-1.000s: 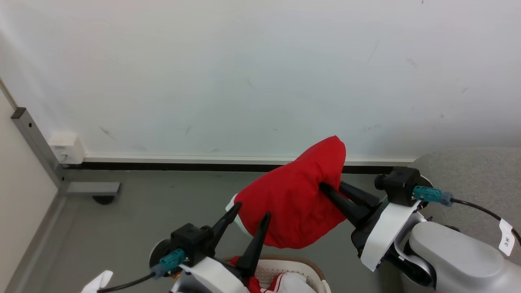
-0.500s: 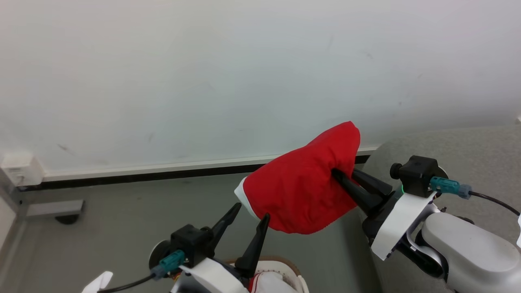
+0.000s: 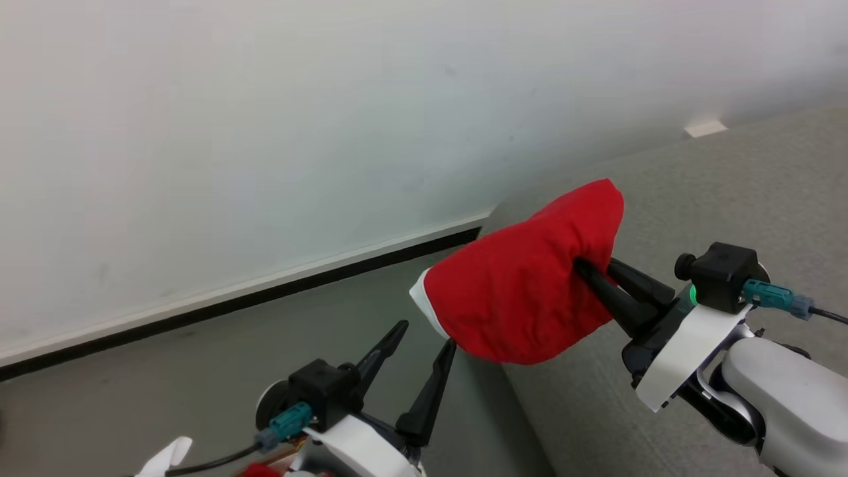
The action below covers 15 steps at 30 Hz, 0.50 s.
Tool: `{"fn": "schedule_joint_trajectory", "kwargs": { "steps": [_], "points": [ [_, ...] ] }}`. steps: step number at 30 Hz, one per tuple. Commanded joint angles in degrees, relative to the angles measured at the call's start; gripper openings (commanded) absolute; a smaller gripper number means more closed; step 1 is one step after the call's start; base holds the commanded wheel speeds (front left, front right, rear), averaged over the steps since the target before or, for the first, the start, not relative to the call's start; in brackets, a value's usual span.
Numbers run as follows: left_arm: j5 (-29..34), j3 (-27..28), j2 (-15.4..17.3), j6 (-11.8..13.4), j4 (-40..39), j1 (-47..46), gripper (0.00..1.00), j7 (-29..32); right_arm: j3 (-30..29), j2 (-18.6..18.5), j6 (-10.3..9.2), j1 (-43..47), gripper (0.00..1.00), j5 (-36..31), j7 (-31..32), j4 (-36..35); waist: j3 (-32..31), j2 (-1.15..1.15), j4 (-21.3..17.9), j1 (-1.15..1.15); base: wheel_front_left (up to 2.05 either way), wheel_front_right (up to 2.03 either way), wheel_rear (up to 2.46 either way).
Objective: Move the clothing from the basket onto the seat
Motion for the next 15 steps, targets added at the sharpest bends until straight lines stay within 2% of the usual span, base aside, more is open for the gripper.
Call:
{"fn": "schedule_joint_trajectory", "kwargs": {
  "steps": [1, 9, 15],
  "points": [
    [0.1, 0.0, 0.1, 0.0, -0.1, -0.4, 1.0, -0.2, -0.4, -0.4, -0.12, 0.6, 0.0, -0.6, -0.2, -0.2, 0.7, 0.0, -4.3, 0.0, 0.0, 0.0, 0.0],
    [0.4, -1.1, -0.6, -0.3, -0.9, -1.5, 1.0, 0.0, -3.8, -2.7, -0.12, 3.0, 0.0, -1.8, -0.2, -2.1, 1.9, 0.0, -12.6, 0.0, 0.0, 0.0, 0.0],
    [0.8, -2.5, -1.0, -1.4, -0.6, -3.4, 1.0, 0.9, -8.7, -4.9, -0.12, 6.3, 0.0, -3.1, -0.2, -3.6, 3.8, 0.0, -14.1, 0.0, 0.0, 0.0, 0.0]
  ]
}}
